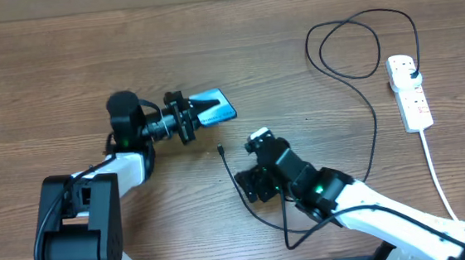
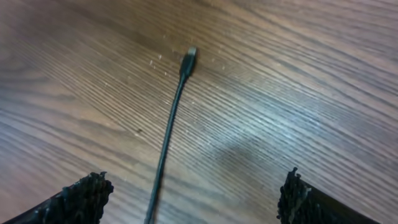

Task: Plug charger to phone and switch on socket
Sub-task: 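Lower the right gripper and grasp the black cable's USB-C plug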

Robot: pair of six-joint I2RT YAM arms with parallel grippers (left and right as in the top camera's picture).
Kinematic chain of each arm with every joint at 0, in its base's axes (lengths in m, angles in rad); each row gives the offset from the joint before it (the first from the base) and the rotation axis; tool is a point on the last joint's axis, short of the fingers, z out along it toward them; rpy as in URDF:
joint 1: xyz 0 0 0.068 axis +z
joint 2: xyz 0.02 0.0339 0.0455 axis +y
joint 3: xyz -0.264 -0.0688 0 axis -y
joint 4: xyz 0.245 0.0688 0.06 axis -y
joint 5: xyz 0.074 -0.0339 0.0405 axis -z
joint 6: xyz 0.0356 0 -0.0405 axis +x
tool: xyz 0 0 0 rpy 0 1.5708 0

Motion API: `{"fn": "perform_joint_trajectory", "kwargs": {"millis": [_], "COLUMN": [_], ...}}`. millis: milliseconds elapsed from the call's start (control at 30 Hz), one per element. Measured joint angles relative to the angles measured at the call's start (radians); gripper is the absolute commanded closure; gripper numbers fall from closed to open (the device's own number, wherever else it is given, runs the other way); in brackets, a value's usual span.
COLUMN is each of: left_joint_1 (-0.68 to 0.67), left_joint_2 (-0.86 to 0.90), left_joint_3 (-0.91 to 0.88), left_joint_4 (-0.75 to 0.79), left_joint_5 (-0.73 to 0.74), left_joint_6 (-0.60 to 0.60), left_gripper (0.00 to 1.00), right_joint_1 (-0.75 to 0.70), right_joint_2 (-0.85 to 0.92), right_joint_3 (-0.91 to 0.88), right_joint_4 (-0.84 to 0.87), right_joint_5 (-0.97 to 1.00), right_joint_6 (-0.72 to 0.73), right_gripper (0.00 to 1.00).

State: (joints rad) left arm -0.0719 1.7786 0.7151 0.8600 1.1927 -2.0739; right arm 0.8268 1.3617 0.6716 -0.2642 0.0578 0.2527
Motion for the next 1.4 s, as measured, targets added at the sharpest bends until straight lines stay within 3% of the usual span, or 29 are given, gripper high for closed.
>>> {"fn": "perform_joint_trajectory", "kwargs": {"millis": [767,1400], "left_joint_1": [0.095,0.180], "left_joint_2": [0.000,0.000], "left_joint_3": [0.065,0.065], "left_joint_4": [-0.061,-0.061], "left_joint_5": [0.023,0.023], "left_joint_6": [0.060,0.122], "left_gripper": [0.96,0.96], "right_joint_1": [0.039,0.039], "right_joint_2": [0.410,0.511], "right_joint_3": [0.202,0.215], "right_joint_4": [0.167,0.286], "right_joint_5": [0.051,0.069], "right_joint_6": [-0.147,-0.174], "right_gripper": [0.28,0.48]}}
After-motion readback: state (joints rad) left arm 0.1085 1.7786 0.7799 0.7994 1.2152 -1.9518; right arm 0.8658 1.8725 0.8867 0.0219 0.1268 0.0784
